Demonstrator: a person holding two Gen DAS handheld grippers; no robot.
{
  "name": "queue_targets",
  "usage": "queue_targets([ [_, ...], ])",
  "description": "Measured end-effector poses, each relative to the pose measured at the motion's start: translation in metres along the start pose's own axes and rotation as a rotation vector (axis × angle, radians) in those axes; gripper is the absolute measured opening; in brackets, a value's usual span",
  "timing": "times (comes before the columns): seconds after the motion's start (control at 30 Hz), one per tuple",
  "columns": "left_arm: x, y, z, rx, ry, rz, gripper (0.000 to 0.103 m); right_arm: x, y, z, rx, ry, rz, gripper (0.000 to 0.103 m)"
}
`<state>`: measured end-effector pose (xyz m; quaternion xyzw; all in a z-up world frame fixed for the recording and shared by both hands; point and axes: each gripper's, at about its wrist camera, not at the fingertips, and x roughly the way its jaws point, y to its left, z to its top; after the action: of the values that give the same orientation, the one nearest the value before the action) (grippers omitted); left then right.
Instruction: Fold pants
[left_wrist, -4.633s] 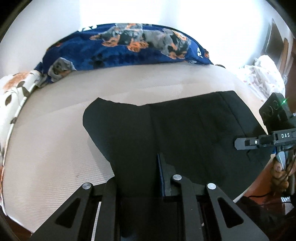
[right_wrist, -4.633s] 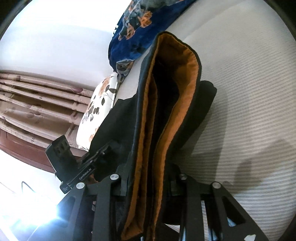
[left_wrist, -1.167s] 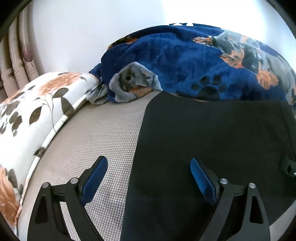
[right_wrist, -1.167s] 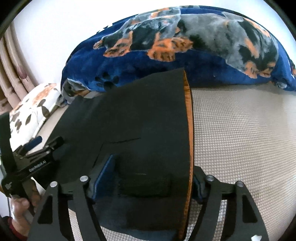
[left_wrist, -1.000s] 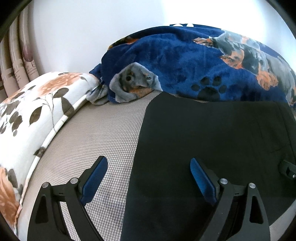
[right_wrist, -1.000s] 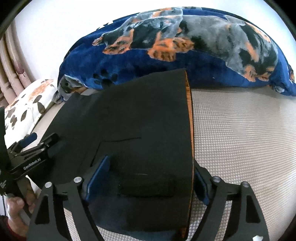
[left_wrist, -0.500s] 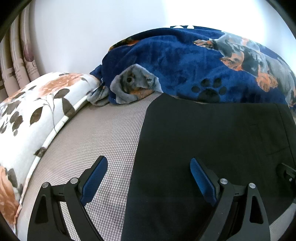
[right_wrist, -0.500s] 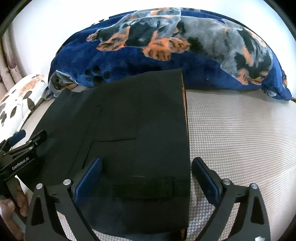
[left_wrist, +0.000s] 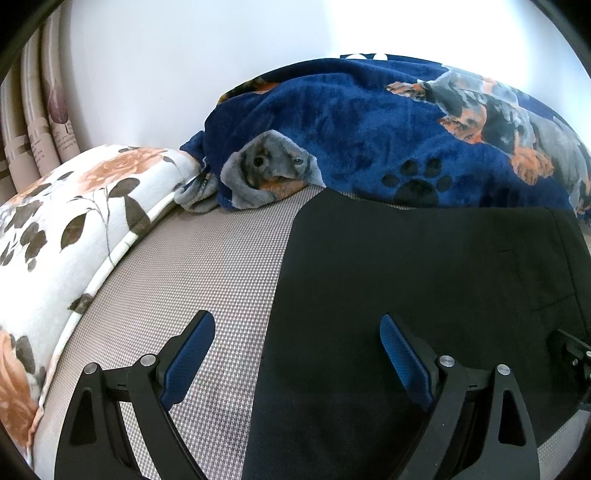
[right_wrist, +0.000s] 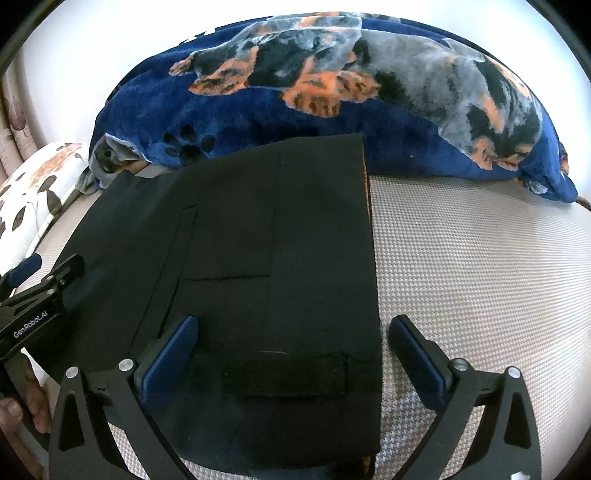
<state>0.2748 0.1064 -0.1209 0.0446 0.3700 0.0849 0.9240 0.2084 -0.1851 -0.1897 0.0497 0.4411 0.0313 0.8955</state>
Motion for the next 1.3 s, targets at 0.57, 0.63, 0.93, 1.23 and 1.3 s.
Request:
queue_targets([
  [0.57,-0.009,0.001,0.002,-0.016,-0.039,0.005,0.096,-0.028,0.005,-0.006,0.012,-0.133,-0.089,0.102],
  [0.63,-0.015,0.004,0.0,-0.031,-0.064,0.006,0.097,-0.039,0.006,-0.011,0.023,-0.173,-0.146,0.102],
  [0.93,-0.066,0.023,-0.028,-0.105,-0.133,0.001,0.098,-0.084,0.015,-0.043,0.025,-0.166,-0.104,0.102],
  [1.23,-0.144,0.02,-0.045,-0.069,-0.173,-0.002,0.098,-0.142,0.03,-0.054,0.001,-0.192,-0.036,0.103],
  [1.3,-0.163,0.021,-0.046,-0.068,-0.193,0.0,0.098,-0.155,0.033,-0.058,-0.006,-0.199,-0.03,0.103],
])
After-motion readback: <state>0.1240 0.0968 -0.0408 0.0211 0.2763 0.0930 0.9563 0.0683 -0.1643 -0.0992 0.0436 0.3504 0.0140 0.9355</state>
